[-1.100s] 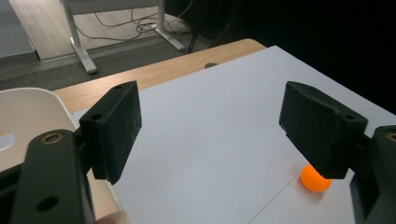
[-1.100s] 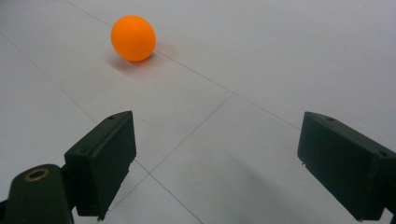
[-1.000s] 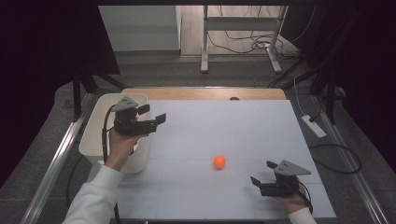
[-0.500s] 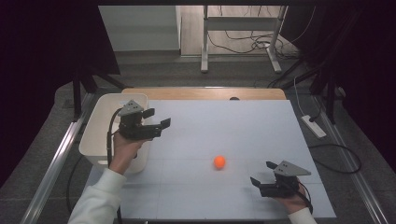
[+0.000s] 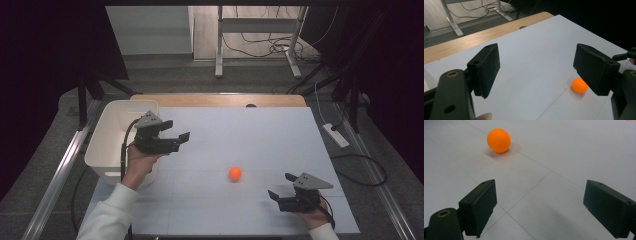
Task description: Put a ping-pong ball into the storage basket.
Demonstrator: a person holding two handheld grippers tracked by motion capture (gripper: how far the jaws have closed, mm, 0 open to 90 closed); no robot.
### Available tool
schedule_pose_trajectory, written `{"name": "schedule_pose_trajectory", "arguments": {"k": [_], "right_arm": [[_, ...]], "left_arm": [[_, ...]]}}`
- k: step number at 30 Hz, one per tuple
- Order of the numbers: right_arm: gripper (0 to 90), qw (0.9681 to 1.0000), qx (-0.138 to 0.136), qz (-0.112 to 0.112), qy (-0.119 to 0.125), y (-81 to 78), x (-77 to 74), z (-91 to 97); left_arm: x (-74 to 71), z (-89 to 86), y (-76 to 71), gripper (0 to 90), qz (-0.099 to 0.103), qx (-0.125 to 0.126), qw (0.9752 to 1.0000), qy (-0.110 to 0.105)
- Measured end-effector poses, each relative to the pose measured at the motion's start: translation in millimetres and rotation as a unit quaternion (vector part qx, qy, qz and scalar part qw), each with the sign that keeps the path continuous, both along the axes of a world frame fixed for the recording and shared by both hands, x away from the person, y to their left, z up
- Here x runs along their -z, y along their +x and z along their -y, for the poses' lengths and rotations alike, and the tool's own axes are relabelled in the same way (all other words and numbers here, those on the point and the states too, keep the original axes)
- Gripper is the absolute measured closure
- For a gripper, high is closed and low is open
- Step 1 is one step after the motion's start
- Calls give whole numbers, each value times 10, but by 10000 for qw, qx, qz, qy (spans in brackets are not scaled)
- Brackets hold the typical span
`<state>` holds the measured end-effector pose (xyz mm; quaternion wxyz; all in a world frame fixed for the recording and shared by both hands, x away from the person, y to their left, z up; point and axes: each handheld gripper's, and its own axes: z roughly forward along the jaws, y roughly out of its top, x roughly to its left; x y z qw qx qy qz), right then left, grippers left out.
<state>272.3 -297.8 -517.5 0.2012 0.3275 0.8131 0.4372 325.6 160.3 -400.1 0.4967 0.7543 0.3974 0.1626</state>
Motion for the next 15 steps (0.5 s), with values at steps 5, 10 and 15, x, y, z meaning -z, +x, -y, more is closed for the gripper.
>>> {"name": "schedule_pose_trajectory", "arguments": {"k": [5,10,15], "right_arm": [[113,10000,4,-10,-33,-4,0,2],[113,10000,5,-10,3,-1,1,4],[113,10000,-6,5,8,11,0,6]], "left_arm": [[27,64,6,220,-38,69,10000,18],[51,129,9,219,-58,148,9999,65],[71,185,17,217,-87,235,9997,75]]}}
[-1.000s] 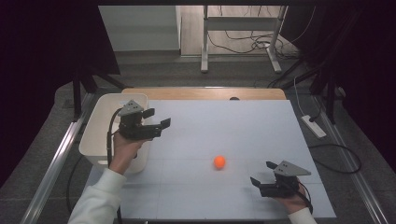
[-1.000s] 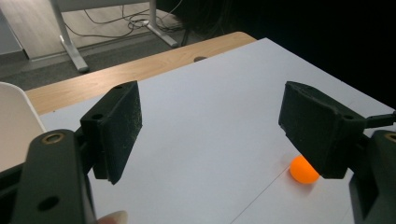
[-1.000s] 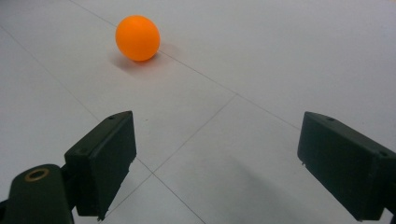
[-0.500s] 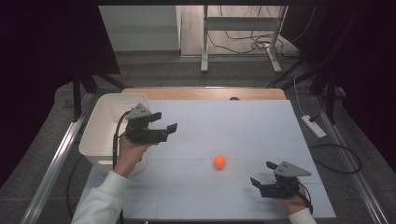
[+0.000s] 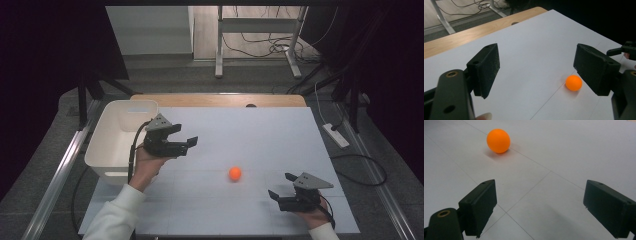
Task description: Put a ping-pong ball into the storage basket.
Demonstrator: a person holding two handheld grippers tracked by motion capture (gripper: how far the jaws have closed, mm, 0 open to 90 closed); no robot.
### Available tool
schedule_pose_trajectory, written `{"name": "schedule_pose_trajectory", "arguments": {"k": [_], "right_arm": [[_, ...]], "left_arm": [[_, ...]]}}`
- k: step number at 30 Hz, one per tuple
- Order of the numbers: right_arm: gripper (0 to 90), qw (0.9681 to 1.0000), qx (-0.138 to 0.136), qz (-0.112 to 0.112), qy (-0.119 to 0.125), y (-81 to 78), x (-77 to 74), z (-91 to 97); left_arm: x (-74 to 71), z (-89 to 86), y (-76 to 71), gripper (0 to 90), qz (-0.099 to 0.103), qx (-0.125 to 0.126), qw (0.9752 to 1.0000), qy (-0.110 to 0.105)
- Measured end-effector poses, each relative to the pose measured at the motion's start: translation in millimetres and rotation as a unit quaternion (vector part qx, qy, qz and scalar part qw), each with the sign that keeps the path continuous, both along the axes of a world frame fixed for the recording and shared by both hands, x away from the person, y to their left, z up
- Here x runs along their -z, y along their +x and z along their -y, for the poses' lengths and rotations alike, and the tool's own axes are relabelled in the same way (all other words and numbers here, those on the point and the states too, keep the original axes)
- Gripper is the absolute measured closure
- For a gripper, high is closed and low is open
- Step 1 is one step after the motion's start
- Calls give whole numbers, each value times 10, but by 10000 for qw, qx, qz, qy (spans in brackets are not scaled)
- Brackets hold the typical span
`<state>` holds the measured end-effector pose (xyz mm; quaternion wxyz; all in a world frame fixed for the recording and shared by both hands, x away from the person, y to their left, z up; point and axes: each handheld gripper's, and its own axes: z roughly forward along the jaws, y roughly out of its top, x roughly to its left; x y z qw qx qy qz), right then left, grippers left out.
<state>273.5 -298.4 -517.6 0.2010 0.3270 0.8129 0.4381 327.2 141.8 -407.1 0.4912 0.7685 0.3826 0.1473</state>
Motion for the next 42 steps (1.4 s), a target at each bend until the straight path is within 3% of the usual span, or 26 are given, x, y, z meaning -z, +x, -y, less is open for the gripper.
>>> {"name": "schedule_pose_trajectory", "arguments": {"k": [16,35,42], "right_arm": [[113,10000,34,-2,-10,-19,6,27],[113,10000,57,-12,-28,-20,8,40],[113,10000,67,2,-37,-26,5,42]], "left_arm": [[117,257,17,212,-83,333,9994,-7],[226,420,-10,207,-160,595,9981,18],[285,482,-12,207,-272,699,9972,34]]}}
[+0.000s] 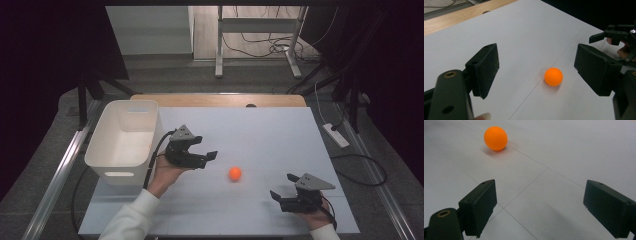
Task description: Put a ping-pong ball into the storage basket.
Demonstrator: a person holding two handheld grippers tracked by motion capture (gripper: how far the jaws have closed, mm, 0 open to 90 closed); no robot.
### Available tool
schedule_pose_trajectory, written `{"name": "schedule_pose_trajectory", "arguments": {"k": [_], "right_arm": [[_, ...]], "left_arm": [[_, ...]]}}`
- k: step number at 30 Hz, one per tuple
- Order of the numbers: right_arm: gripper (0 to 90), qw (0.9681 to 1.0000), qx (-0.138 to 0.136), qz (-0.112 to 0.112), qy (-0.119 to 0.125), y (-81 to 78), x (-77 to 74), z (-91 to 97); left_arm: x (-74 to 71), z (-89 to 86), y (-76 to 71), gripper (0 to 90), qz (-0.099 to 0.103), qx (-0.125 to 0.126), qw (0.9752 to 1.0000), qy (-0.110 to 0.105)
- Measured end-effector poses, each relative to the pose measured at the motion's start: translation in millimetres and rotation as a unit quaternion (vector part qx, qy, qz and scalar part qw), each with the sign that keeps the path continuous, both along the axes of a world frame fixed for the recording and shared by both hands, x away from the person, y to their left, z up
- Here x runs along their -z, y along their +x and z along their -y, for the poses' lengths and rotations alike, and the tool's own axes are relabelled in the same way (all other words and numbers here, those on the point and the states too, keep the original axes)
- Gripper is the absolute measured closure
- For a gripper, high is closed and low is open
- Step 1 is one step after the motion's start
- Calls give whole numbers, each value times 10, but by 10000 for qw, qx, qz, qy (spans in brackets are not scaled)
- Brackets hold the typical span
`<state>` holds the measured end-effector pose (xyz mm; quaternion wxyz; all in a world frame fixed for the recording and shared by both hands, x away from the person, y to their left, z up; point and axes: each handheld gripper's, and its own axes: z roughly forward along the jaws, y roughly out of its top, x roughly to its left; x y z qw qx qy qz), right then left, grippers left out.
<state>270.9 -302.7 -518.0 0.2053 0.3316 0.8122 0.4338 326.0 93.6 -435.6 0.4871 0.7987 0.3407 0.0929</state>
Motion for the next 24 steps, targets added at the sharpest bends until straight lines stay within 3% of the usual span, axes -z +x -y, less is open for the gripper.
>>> {"name": "schedule_pose_trajectory", "arguments": {"k": [24], "right_arm": [[113,10000,3,15,-18,-22,0,14]], "left_arm": [[156,193,51,198,-208,275,9993,153]]}}
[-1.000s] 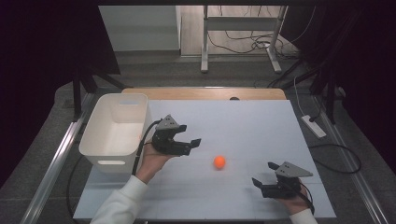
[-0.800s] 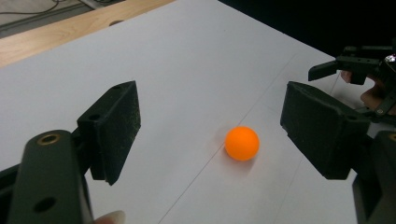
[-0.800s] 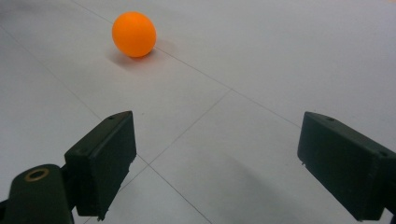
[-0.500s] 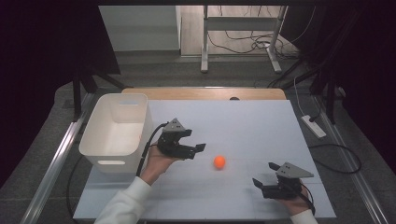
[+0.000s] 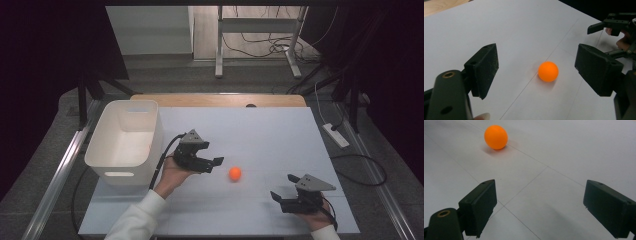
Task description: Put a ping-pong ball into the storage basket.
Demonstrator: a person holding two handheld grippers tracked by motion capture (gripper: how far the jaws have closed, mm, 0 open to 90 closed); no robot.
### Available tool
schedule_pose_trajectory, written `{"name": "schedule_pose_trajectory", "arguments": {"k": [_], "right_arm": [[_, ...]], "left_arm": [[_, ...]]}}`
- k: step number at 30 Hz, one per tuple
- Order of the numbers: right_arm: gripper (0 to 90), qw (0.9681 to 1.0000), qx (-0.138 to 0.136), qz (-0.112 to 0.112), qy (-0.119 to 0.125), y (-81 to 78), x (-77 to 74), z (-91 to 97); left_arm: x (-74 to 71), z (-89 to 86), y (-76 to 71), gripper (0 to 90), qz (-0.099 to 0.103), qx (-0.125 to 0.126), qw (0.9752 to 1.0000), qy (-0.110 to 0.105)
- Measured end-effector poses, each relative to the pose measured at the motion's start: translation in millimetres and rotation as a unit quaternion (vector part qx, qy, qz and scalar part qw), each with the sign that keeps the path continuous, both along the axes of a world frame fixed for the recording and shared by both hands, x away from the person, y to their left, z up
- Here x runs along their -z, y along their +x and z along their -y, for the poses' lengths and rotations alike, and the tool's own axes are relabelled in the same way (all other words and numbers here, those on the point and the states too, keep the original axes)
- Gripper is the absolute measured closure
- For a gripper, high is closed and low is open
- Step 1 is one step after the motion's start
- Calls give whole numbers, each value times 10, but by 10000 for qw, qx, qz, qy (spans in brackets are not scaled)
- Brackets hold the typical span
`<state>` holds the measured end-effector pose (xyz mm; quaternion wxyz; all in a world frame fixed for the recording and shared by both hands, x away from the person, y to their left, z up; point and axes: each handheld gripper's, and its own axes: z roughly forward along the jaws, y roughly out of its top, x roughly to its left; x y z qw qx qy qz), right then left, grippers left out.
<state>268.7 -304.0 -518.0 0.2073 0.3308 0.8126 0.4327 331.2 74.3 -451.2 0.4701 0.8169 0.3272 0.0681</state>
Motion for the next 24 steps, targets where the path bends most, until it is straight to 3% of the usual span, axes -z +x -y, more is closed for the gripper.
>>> {"name": "schedule_pose_trajectory", "arguments": {"k": [6,18,24], "right_arm": [[114,10000,-5,-5,-19,-4,0,1],[114,10000,1,-11,-28,-4,2,3],[114,10000,-4,-15,-30,-4,2,4]], "left_arm": [[48,82,-9,193,-51,98,9998,161],[115,147,-15,194,-121,148,9997,173],[143,178,-19,193,-140,202,9993,294]]}}
